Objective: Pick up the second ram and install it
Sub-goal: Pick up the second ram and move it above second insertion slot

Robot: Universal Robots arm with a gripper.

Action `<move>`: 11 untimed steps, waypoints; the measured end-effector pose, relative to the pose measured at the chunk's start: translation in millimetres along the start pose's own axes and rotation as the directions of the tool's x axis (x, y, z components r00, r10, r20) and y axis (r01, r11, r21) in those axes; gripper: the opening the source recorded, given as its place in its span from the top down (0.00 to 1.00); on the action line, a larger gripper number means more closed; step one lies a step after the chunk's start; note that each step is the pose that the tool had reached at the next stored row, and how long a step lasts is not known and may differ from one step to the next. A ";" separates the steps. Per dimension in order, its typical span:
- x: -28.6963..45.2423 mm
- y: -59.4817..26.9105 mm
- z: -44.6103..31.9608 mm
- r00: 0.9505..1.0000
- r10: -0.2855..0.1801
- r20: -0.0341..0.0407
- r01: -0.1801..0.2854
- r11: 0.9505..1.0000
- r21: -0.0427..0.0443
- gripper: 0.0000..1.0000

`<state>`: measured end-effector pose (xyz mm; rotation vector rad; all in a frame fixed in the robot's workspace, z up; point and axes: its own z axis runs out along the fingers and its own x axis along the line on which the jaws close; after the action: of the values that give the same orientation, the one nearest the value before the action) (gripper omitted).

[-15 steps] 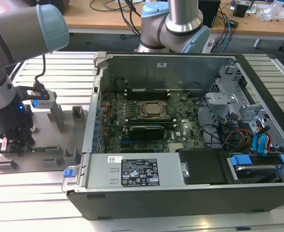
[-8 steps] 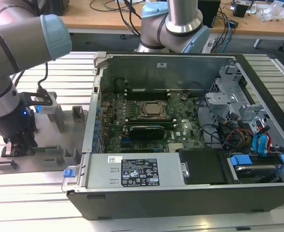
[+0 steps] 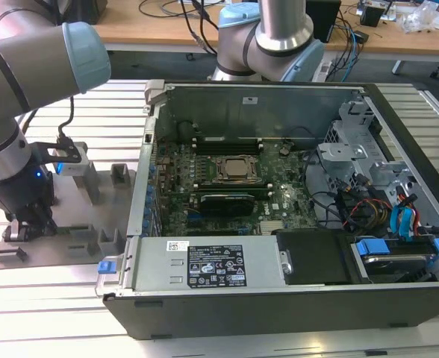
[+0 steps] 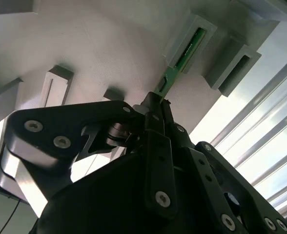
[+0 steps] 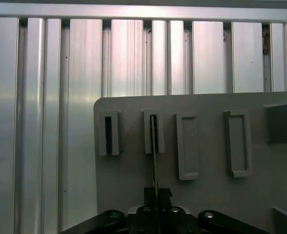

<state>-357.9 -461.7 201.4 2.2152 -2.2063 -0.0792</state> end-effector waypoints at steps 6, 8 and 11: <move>0.0 0.0 0.0 1.000 0.000 0.002 0.000 1.000 0.000 0.87; 0.0 0.1 -1.1 1.000 0.000 0.002 0.000 1.000 0.000 0.87; -0.3 0.5 -10.6 1.000 0.000 0.002 0.000 1.000 0.000 0.87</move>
<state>-357.9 -461.7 212.0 2.2162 -2.2072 -0.0814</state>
